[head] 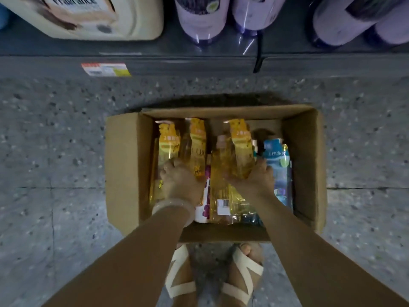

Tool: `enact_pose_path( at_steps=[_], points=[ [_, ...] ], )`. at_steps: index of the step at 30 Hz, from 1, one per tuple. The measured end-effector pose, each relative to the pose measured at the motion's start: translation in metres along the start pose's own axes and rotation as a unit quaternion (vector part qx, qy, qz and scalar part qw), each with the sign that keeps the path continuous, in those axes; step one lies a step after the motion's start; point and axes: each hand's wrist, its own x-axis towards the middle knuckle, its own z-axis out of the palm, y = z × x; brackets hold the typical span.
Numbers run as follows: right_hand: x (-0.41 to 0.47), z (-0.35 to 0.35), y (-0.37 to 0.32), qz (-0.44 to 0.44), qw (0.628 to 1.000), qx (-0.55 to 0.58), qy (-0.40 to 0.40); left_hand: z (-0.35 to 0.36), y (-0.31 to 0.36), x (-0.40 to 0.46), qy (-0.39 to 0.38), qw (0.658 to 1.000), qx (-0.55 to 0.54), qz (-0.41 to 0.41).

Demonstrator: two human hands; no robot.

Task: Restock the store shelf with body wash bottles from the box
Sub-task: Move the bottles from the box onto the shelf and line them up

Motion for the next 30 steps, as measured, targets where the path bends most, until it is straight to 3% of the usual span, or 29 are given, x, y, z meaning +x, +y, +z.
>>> enact_pose_path(
  at_steps=[4,8,13,18,24,30],
  points=[
    [0.007,0.003,-0.002,0.024,0.999,-0.037,0.010,0.006,0.015,0.016,0.002,0.995,0.088,-0.047],
    [0.010,0.002,-0.002,0.027,0.999,-0.034,0.006,0.015,0.022,0.018,0.026,0.995,0.087,-0.041],
    [0.000,-0.003,0.004,0.047,0.999,0.004,-0.008,-0.001,0.021,0.008,0.000,0.997,-0.071,-0.024],
    [-0.025,-0.035,0.012,0.059,0.991,0.120,-0.032,-0.021,0.002,-0.033,-0.023,0.959,-0.283,-0.012],
    [-0.091,-0.087,-0.001,0.005,0.987,0.144,0.066,-0.072,0.011,-0.098,-0.032,0.920,-0.392,0.005],
    [-0.181,-0.153,-0.020,-0.060,0.954,0.249,0.159,-0.149,0.033,-0.185,0.010,0.902,-0.426,0.077]
  ],
)
